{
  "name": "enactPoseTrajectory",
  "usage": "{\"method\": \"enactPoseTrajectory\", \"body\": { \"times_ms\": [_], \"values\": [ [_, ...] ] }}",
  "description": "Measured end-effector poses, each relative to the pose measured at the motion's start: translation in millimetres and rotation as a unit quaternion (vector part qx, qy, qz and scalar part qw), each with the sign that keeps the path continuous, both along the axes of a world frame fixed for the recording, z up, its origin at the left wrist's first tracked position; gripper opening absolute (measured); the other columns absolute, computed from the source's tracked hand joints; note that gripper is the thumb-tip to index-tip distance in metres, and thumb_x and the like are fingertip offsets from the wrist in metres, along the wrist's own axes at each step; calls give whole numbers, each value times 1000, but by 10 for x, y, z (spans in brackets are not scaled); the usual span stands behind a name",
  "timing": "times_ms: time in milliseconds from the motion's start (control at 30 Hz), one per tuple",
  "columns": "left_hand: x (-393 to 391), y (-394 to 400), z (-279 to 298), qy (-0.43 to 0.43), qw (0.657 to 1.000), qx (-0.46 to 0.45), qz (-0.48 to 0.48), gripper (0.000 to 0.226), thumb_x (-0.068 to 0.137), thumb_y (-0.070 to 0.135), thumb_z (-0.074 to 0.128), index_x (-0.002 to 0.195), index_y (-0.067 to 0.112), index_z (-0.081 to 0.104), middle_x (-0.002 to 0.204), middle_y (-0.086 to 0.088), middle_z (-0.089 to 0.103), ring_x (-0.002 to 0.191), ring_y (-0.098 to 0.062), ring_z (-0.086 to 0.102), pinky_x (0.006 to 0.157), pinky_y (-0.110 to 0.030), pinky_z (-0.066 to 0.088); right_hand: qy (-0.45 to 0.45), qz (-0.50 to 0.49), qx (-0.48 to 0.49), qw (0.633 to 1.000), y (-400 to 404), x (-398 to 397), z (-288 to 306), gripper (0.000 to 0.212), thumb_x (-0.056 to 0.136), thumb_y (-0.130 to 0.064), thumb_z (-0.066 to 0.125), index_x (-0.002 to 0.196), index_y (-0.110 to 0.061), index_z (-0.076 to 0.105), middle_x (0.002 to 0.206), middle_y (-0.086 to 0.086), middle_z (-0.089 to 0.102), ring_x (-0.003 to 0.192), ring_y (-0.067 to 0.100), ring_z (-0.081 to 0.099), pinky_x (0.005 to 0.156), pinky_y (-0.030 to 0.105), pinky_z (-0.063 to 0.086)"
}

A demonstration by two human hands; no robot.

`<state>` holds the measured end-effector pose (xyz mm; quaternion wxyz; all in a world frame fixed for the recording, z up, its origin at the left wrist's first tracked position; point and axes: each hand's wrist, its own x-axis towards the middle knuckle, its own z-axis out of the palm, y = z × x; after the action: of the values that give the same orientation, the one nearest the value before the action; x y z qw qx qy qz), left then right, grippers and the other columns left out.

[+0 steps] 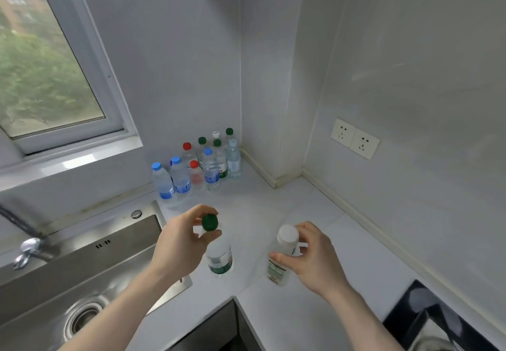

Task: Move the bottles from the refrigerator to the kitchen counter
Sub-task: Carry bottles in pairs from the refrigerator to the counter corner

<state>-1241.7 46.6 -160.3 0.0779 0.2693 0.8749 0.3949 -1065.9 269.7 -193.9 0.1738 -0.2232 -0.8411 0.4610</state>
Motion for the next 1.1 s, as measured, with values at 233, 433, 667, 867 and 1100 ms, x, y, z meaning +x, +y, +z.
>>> {"method": "enactPoseTrajectory", "body": {
  "times_ms": [233,433,667,867,1100],
  "values": [
    [-966,45,-250,15,998,-53,8,37,82,28,85,111,39,65,102,17,68,84,-10,66,79,-37,62,-38,6,-11,999,18,-788,-219,38,67,-38,95,98,-35,74,100,-18,64,95,1,65,82,32,56],
    [-1671,12,-540,40,995,-88,26,37,80,30,87,108,37,65,97,12,69,91,-17,62,77,-37,57,-60,-5,0,998,-17,-1412,-395,39,63,-35,96,96,-35,74,98,-20,62,93,3,64,82,32,55],
    [-2316,-38,-774,54,991,-117,38,34,80,28,86,106,36,66,95,10,69,89,-20,61,74,-38,56,-84,-8,17,996,-89,-2018,-550,40,60,-35,94,95,-33,75,94,-17,63,91,3,62,78,23,50],
    [-2672,-79,-882,53,989,-132,51,34,80,31,85,103,40,62,94,14,69,88,-19,62,73,-37,58,-112,4,28,993,-160,-2431,-605,40,61,-39,93,94,-33,73,94,-15,64,87,5,61,73,25,50],
    [-2910,-76,-974,53,988,-141,42,34,82,25,85,108,33,66,101,11,70,91,-19,63,72,-34,56,-150,14,55,987,-239,-2966,-617,37,62,-36,93,91,-36,69,93,-13,62,81,4,58,72,27,50]
  ]
}}
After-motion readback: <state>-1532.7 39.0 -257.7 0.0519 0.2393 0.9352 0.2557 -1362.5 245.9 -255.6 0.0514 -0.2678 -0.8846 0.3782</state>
